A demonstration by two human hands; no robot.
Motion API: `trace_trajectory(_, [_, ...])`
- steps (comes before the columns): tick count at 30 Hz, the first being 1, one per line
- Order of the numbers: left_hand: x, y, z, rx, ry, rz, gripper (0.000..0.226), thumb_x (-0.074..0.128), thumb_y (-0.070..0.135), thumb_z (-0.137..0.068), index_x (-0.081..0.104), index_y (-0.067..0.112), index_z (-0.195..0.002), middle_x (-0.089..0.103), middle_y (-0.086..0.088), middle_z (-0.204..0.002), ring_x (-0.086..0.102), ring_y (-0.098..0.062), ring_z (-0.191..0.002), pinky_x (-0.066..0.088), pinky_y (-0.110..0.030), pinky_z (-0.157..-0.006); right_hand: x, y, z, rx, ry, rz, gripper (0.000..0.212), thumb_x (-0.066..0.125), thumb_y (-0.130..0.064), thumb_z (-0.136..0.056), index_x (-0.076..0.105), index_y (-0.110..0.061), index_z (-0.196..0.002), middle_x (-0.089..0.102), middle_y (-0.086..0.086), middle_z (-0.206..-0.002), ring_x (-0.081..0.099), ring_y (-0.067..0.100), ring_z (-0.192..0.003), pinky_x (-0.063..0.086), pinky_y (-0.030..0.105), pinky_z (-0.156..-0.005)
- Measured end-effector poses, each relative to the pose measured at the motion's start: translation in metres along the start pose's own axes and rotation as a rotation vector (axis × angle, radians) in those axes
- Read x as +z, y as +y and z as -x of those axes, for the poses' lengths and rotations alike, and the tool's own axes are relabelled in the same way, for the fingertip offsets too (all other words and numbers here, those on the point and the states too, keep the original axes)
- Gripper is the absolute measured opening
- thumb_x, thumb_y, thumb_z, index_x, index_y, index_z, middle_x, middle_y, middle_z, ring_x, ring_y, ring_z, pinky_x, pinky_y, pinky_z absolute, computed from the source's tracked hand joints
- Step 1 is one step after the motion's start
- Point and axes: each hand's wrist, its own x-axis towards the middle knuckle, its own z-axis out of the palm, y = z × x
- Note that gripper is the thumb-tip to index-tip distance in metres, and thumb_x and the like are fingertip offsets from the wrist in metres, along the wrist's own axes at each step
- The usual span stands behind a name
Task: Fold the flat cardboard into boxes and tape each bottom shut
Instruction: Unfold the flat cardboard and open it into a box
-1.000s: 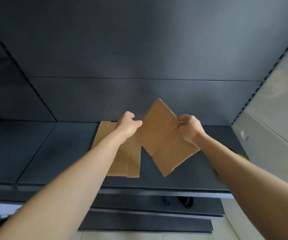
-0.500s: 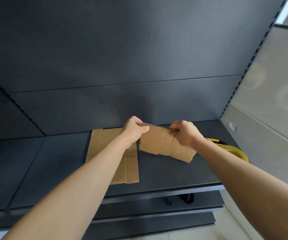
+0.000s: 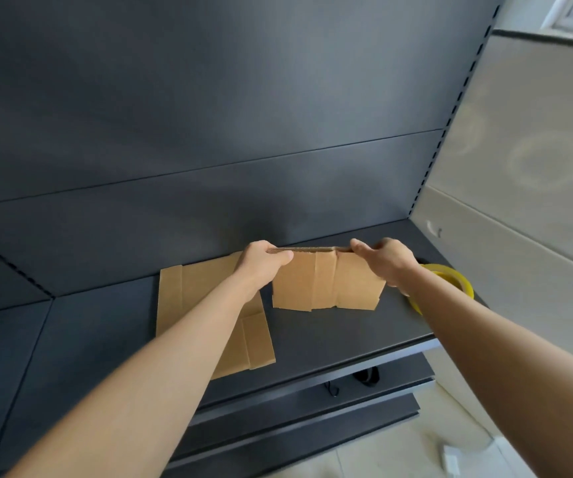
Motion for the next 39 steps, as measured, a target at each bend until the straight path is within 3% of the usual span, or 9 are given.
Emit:
trace_trajectory(8, [0.007, 0.001, 0.000, -0.045, 0.025, -0.021, 0.028, 0.059, 0.038, -0.091, 0.054, 0.012, -0.097, 0.049, -0.003, -0.107, 0.049, -0.021, -0.102, 0.046, -0.045, -0.100, 0.000, -0.002, 0.001, 0.093, 0.003, -0.171, 0.066, 0.065, -0.061, -0.078, 0.045, -0.006, -0.107, 0.046, 0.006, -0.084, 0.044, 0.019, -0.065, 0.032, 0.028, -0.048])
trace_trajectory(12, [0.010, 0.004, -0.001, -0.135, 0.053, 0.048, 0.051, 0.065, 0.036, -0.087, 0.051, 0.007, -0.126, 0.053, -0.006, -0.125, 0.050, -0.025, -0.115, 0.045, -0.042, -0.101, 0.003, 0.002, -0.008, 0.096, -0.014, -0.203, 0.094, 0.070, -0.063, -0.070, 0.039, 0.001, -0.132, 0.053, 0.017, -0.121, 0.049, 0.026, -0.092, 0.049, 0.041, -0.081])
trace_trajectory(15, [0.014, 0.005, -0.001, -0.196, 0.095, 0.114, 0.065, 0.071, 0.034, -0.082, 0.044, 0.007, -0.135, 0.053, -0.008, -0.130, 0.052, -0.027, -0.116, 0.046, -0.040, -0.098, 0.001, 0.002, -0.012, 0.117, -0.106, -0.208, 0.086, 0.069, -0.060, -0.074, 0.045, 0.001, -0.130, 0.058, 0.011, -0.118, 0.058, 0.026, -0.103, 0.049, 0.040, -0.097])
trace_trajectory(17, [0.018, 0.006, 0.000, -0.215, 0.123, 0.143, 0.065, 0.071, 0.032, -0.082, 0.044, 0.007, -0.135, 0.054, -0.009, -0.127, 0.053, -0.026, -0.113, 0.047, -0.036, -0.091, -0.005, -0.002, -0.011, 0.180, -0.190, -0.201, 0.074, 0.062, -0.057, -0.083, 0.043, 0.001, -0.127, 0.054, 0.004, -0.124, 0.053, 0.023, -0.117, 0.046, 0.031, -0.098])
trace_trajectory(20, [0.023, 0.007, 0.003, -0.221, 0.167, 0.157, 0.069, 0.072, 0.031, -0.082, 0.040, 0.007, -0.138, 0.052, -0.009, -0.130, 0.052, -0.027, -0.114, 0.045, -0.033, -0.086, -0.014, -0.006, -0.009, 0.190, -0.258, -0.287, 0.058, 0.062, -0.050, -0.087, 0.044, -0.003, -0.116, 0.055, 0.004, -0.106, 0.052, 0.022, -0.105, 0.044, 0.023, -0.073])
trace_trajectory(23, [0.026, 0.008, 0.008, -0.220, 0.201, 0.138, 0.072, 0.073, 0.033, -0.082, 0.039, 0.007, -0.139, 0.050, -0.007, -0.132, 0.053, -0.025, -0.110, 0.046, -0.031, -0.079, -0.015, -0.003, -0.011, 0.137, -0.241, -0.228, 0.066, 0.079, -0.041, -0.073, 0.049, -0.002, -0.117, 0.061, 0.008, -0.106, 0.061, 0.023, -0.099, 0.052, 0.031, -0.083])
trace_trajectory(27, [0.030, 0.009, 0.013, -0.213, 0.268, 0.100, 0.065, 0.074, 0.036, -0.081, 0.047, 0.007, -0.132, 0.054, -0.003, -0.109, 0.050, -0.012, -0.072, 0.048, -0.025, -0.063, -0.018, -0.003, -0.010, 0.167, -0.358, -0.234, 0.057, 0.071, -0.035, -0.083, 0.047, -0.004, -0.123, 0.055, 0.000, -0.121, 0.053, 0.022, -0.116, 0.042, 0.033, -0.104])
trace_trajectory(33, [0.037, 0.013, 0.020, -0.208, 0.311, 0.123, 0.058, 0.075, 0.036, -0.080, 0.053, 0.005, -0.124, 0.057, -0.008, -0.116, 0.057, -0.025, -0.097, 0.056, -0.032, -0.076, -0.022, -0.007, -0.002, 0.114, -0.402, -0.183, 0.071, 0.073, -0.004, -0.080, 0.035, 0.003, -0.139, 0.040, 0.017, -0.145, 0.039, 0.031, -0.134, 0.036, 0.039, -0.110])
trace_trajectory(39, [0.041, 0.011, 0.025, -0.262, 0.389, 0.159, 0.070, 0.076, 0.036, -0.078, 0.046, 0.005, -0.133, 0.054, -0.010, -0.125, 0.056, -0.024, -0.092, 0.055, -0.029, -0.071, -0.029, -0.004, 0.005, 0.118, -0.508, -0.147, 0.078, 0.071, -0.015, -0.085, 0.026, -0.004, -0.147, 0.028, 0.009, -0.154, 0.029, 0.026, -0.141, 0.028, 0.039, -0.115])
